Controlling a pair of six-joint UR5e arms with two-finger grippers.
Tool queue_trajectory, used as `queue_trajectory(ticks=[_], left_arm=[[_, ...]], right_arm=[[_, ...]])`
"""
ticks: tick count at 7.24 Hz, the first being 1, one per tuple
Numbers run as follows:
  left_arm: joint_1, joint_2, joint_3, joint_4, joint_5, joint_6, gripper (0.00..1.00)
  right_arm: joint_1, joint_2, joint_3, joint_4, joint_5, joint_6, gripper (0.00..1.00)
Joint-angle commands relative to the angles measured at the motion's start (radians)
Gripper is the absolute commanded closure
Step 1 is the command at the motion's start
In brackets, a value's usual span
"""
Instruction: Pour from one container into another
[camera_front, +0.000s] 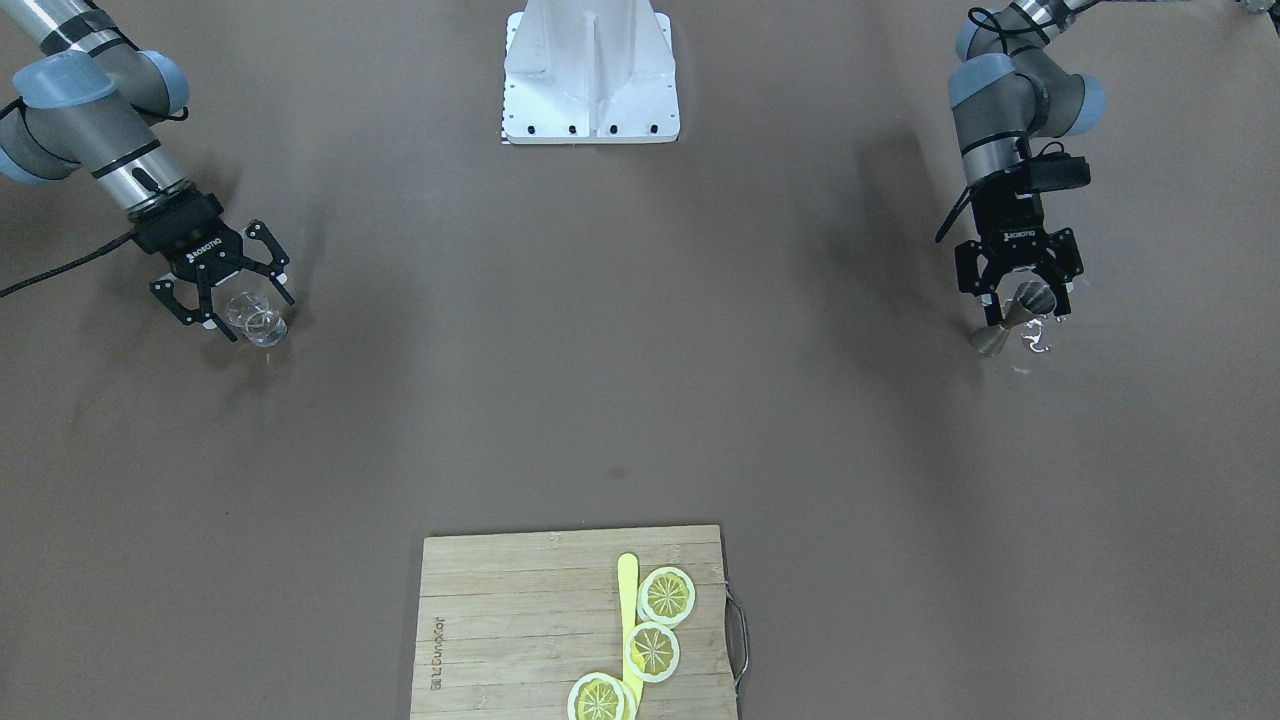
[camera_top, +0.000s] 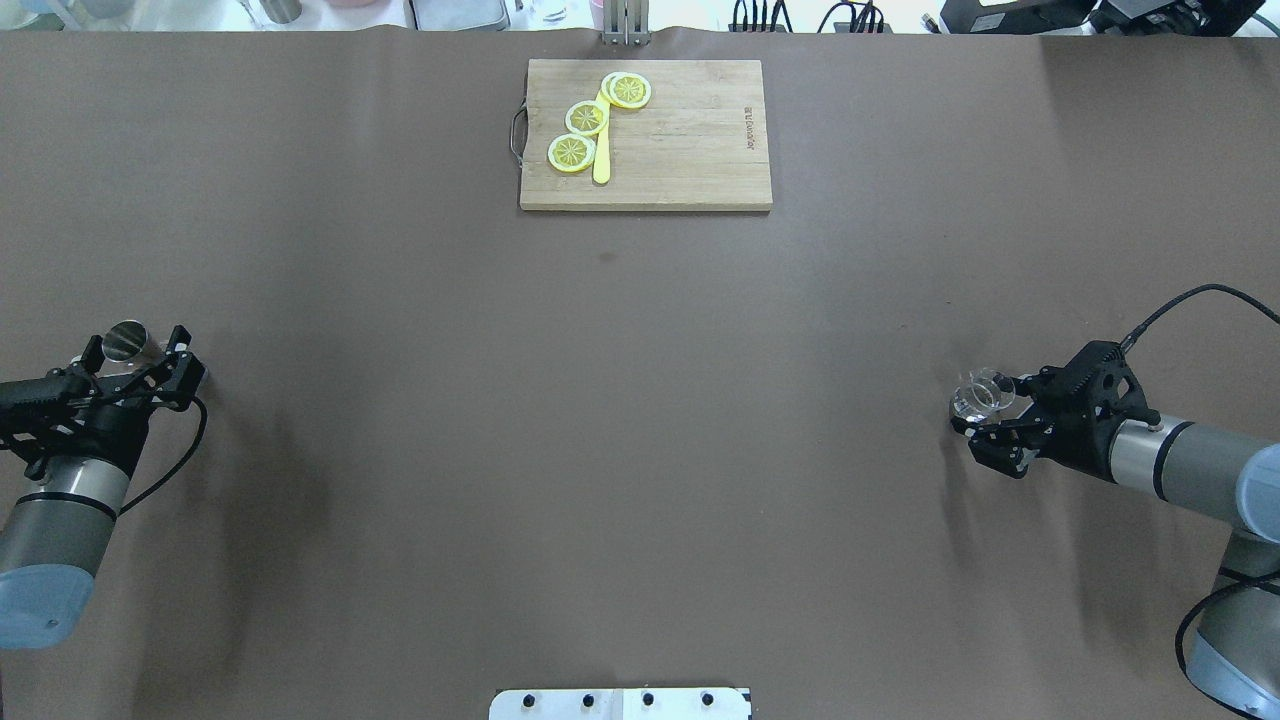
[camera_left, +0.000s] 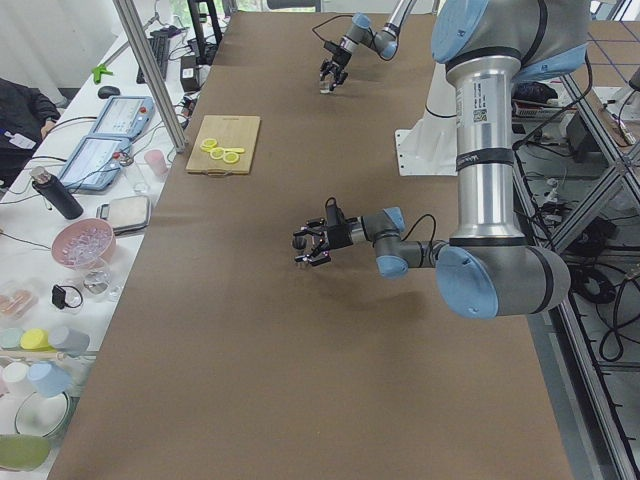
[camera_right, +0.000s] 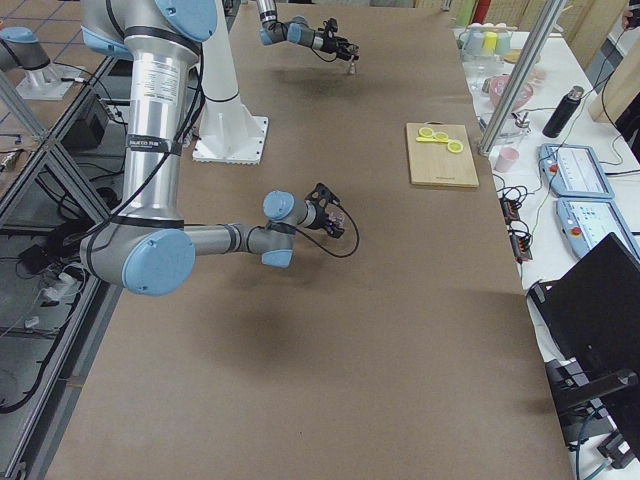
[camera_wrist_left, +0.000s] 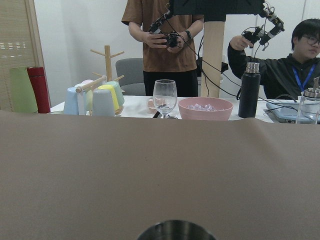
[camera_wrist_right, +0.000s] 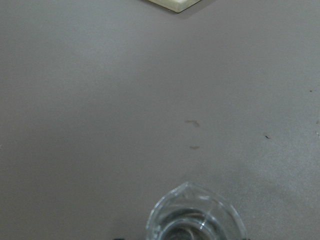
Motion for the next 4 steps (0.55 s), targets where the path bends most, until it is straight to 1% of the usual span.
queue_trajectory(ticks=[1, 2, 3, 4], left_arm=[[0.016, -0.026, 0.062, -0.038, 0.026, -0.001, 0.05], [0.016, -0.031, 0.064, -0.039, 0.028, -0.001, 0.05], [0.02, -0.031, 0.064, -0.039, 0.028, 0.001, 0.07], [0.025, -0.031, 0.064, -0.039, 0.026, 0.001, 0.12]], right_arm=[[0.0, 0.0, -0.002, 0.0, -0.002, 0.0, 0.33], [0.0, 0.002, -0.002, 0.0, -0.002, 0.0, 0.38], [0.0, 0.002, 0.0, 0.0, 0.0, -0.002, 0.47], [0.0, 0.002, 0.0, 0.0, 0.0, -0.002, 0.63]])
